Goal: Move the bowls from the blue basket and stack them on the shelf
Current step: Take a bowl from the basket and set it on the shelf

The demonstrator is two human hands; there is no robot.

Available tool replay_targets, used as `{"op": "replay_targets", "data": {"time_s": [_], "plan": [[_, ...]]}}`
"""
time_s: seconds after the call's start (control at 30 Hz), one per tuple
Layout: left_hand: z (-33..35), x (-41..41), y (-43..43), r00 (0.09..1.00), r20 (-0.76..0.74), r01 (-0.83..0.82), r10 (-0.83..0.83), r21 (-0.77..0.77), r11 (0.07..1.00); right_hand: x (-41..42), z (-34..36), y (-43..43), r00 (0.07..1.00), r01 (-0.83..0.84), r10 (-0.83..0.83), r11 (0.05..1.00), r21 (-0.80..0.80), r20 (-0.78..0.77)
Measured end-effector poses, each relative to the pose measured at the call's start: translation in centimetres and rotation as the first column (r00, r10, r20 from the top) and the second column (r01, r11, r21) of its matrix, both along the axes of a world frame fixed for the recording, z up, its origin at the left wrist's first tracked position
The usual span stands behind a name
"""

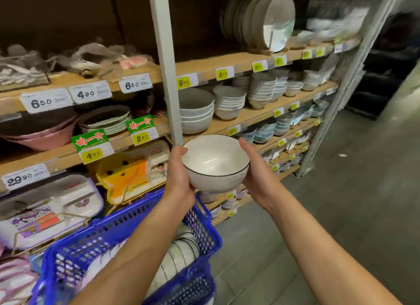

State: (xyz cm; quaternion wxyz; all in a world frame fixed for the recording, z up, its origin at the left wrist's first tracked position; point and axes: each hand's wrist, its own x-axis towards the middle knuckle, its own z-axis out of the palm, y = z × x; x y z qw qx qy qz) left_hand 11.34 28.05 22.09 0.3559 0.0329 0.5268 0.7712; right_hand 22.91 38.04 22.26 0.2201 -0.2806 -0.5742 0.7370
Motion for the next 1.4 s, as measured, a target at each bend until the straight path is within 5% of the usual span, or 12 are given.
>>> {"op": "replay_targets", "data": {"time_s": [0.3,0.57,0.9,1.4], "plan": [[2.9,9.6,12.8,0.989,0.027,0.147,-0.147,0.018,0.989,9.2,2.3,10.5,0.941,0.281,-0.297,0.953,-0.114,-0.162],[5.0,10.4,21.5,0.971,-0.055,0.236,-0.235,0.031,0.971,10.6,4.4,19.0,0.911,0.340,-0.350,0.937,-0.087,-0.218],[8.3,2.3,31.8,0.970,-0.100,0.233,-0.220,0.136,0.963,2.2,7.6,30.1,0.918,0.296,-0.306,0.952,-0.078,-0.251],[13.8,-11.3,40.3,0.953,-0.289,-0.065,0.089,0.091,0.994,-15.3,12.5,41.8,0.932,0.085,-0.137,0.983,-0.165,-0.335]]}}
